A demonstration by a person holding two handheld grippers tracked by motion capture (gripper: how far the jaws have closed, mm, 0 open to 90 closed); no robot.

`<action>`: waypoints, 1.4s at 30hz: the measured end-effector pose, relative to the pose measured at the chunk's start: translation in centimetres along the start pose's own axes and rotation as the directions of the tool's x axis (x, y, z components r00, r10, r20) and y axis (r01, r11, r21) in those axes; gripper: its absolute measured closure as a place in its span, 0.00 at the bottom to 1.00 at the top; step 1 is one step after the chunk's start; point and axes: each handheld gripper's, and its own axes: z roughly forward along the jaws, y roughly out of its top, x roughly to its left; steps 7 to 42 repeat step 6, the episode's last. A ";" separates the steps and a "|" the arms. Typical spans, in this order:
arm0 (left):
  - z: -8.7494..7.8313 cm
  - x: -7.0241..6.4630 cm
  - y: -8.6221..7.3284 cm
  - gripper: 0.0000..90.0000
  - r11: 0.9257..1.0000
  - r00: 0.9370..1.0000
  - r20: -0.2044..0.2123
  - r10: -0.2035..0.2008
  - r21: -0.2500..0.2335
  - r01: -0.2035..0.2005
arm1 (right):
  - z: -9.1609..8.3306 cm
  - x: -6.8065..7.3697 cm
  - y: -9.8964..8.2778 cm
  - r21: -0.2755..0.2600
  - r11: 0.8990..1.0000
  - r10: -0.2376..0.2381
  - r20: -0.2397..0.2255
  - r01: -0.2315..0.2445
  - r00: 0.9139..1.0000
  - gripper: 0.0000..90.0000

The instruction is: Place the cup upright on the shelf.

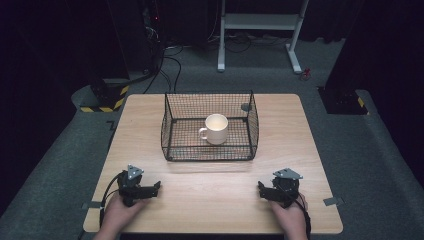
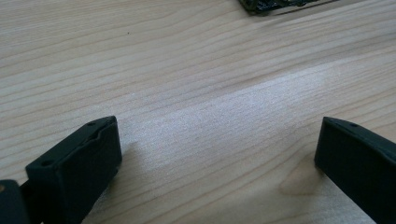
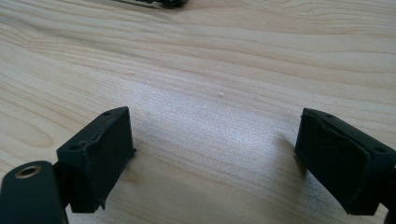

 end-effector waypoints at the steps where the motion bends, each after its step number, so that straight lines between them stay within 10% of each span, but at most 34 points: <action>1: 0.0 0.0 0.0 0.01 1.000 1.000 -0.002 -0.001 -0.002 0.001 | 0.0 0.0 0.0 0.000 1.000 0.000 -0.001 0.000 1.000 0.12; 42: 0.0 0.0 0.0 0.01 1.000 1.000 -0.002 -0.001 -0.001 0.001 | 0.0 0.1 0.0 -0.002 1.000 0.006 0.011 -0.006 1.000 0.11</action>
